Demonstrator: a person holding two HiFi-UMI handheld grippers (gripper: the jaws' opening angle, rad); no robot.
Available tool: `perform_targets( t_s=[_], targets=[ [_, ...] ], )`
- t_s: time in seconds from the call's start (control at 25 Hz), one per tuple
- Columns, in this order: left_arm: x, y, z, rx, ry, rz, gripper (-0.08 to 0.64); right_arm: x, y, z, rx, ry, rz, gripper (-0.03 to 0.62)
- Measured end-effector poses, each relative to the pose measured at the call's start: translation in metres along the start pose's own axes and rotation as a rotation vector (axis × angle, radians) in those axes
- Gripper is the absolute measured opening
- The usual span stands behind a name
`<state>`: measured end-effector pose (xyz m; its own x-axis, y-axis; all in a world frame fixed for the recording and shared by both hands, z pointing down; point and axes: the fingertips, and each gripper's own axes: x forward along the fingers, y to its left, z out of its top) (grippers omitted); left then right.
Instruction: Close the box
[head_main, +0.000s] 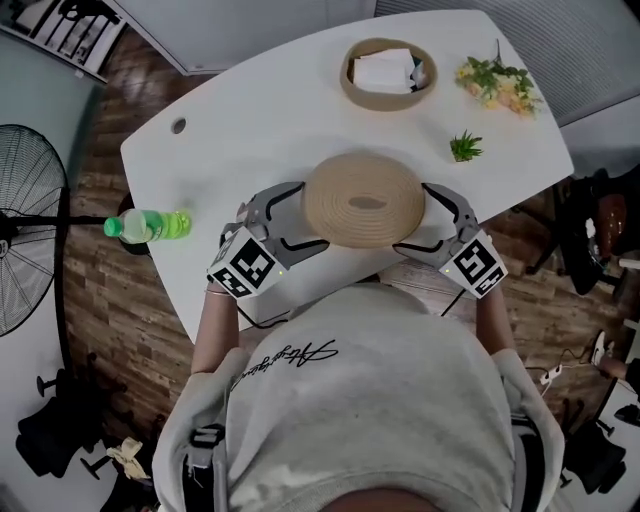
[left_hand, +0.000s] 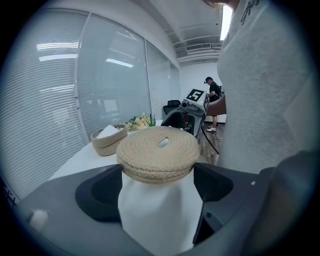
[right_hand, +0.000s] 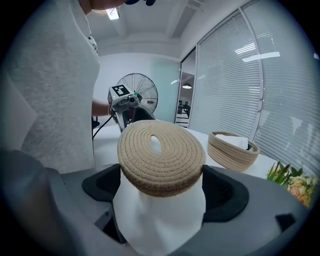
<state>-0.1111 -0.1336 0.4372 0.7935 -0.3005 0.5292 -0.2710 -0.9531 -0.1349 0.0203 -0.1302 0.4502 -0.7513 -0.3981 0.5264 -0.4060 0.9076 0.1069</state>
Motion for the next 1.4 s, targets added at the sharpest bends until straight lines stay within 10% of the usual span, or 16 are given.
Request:
perform_targets(
  t_s=[1.4],
  targets=[
    [0.051,0.046,0.068,-0.06,0.005,0.164,0.443,-0.045,-0.104,0.026,-0.162,-0.093,0.076,0.517]
  ],
)
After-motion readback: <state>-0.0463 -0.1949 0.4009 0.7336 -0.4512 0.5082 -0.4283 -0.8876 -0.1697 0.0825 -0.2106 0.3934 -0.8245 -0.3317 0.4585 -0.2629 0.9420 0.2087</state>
